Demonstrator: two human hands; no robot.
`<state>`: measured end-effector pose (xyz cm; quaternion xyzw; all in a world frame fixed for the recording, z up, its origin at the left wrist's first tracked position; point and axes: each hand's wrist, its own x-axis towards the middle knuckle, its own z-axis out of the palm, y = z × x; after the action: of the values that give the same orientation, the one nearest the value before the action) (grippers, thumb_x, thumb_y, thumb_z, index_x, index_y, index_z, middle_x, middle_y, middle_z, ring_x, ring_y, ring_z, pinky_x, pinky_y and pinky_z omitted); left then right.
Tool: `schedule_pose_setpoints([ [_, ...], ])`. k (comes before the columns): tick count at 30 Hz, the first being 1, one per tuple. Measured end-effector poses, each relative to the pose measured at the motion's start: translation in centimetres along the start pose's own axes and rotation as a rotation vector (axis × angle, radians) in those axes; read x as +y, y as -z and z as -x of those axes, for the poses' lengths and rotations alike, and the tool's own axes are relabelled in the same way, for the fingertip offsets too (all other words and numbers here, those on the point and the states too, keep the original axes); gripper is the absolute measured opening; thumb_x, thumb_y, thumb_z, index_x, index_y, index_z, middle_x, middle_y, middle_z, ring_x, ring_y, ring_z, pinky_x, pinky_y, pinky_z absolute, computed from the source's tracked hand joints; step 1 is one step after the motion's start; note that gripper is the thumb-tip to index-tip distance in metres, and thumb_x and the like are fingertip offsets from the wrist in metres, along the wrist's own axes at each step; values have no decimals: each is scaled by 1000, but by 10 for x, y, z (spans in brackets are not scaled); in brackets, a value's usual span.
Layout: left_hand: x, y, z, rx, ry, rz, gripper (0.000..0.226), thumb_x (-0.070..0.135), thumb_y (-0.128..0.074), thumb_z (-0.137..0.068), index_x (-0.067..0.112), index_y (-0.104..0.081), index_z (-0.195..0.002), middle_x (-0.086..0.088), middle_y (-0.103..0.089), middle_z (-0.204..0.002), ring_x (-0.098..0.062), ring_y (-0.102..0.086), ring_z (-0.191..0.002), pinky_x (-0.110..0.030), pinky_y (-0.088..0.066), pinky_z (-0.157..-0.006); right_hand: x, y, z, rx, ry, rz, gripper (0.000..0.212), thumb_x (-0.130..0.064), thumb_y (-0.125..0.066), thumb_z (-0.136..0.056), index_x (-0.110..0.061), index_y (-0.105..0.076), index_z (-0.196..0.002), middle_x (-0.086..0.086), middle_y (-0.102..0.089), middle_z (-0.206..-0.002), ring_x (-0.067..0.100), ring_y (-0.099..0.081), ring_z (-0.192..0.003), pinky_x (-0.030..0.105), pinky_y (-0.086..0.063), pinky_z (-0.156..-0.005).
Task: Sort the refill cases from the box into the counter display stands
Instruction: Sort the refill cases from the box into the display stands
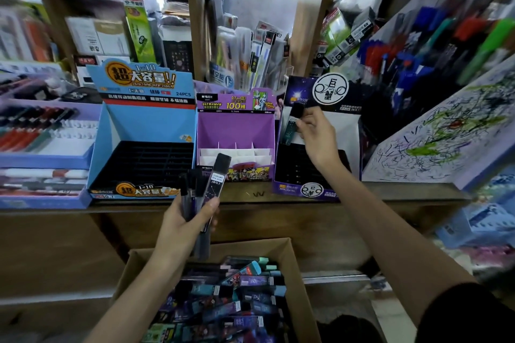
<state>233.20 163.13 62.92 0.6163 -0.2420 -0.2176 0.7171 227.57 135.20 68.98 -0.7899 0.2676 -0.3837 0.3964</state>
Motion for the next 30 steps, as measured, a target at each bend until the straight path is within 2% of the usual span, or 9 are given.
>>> schedule_pose_setpoints([
  [4, 2, -1, 2, 17, 16, 0, 29, 29, -65, -74, 13, -59, -98, 8, -66, -67, -6, -61, -57, -14, -49, -55, 2, -1, -6, -55, -1, -14, 11, -6, -53, -94, -8, -51, -104, 4, -59, -87, 18, -58, -83, 33, -52, -81],
  [6, 3, -2, 3, 18, 28, 11, 32, 31, -66, -72, 15, -59, -99, 9, -66, -68, -6, -61, -58, -14, -49, -55, 3, -3, -5, -69, -39, -39, 10, -4, -53, -94, -12, -49, -99, 1, -59, -82, 18, -58, -80, 27, -51, -74],
  [10, 6, -4, 3, 11, 38, 32, 35, 32, -66, -71, 15, -59, -100, 9, -66, -68, -6, -62, -59, -15, -51, -56, 5, -12, 1, -80, -87, -53, 7, -3, -53, -93, -6, -53, -100, 11, -62, -86, 13, -57, -69, 14, -50, -61],
  [14, 7, -10, 3, -14, 30, 36, 34, 34, -66, -70, 16, -60, -98, 8, -65, -67, -6, -61, -59, -15, -51, -57, 3, -12, 6, -51, -147, -25, 11, -12, -58, -92, -3, -61, -98, 15, -68, -92, 20, -65, -79, 30, -55, -76],
  [19, 10, -19, 1, -30, 29, 52, 32, 35, -65, -70, 15, -59, -94, 8, -64, -66, -7, -60, -58, -16, -50, -55, -12, 2, 26, 12, -38, 276, 19, -28, -54, -95, -11, -60, -90, -2, -61, -80, 13, -57, -77, 21, -44, -68],
  [21, 10, -23, 0, -45, 32, 64, 30, 33, -65, -71, 13, -58, -93, 7, -63, -65, -7, -59, -57, -17, -50, -55, -24, 8, 47, 25, 8, 187, 18, -30, -51, -96, -17, -60, -88, -8, -62, -77, 9, -58, -73, 11, -42, -62],
  [23, 10, -28, -1, -60, 36, 65, 30, 33, -66, -71, 13, -58, -93, 6, -63, -66, -7, -59, -57, -18, -50, -56, -39, 9, 71, -116, -11, 8, 17, -35, -50, -94, -25, -60, -85, -10, -66, -77, 5, -62, -74, 9, -47, -66],
  [26, 10, -36, -2, -79, 30, 59, 28, 33, -67, -71, 14, -57, -90, 6, -63, -65, -8, -59, -57, -18, -50, -55, -55, 0, 103, -368, -161, -286, 19, -34, -55, -92, -17, -64, -92, -4, -70, -83, 9, -66, -77, 26, -53, -71],
  [30, 9, -44, -1, -124, 20, 50, 25, 32, -65, -74, 16, -56, -91, 9, -62, -63, -8, -58, -55, -20, -50, -54, -61, -11, 121, -411, -275, -413, 17, -15, -60, -90, -4, -59, -102, 4, -65, -87, 12, -63, -80, 36, -54, -80],
])
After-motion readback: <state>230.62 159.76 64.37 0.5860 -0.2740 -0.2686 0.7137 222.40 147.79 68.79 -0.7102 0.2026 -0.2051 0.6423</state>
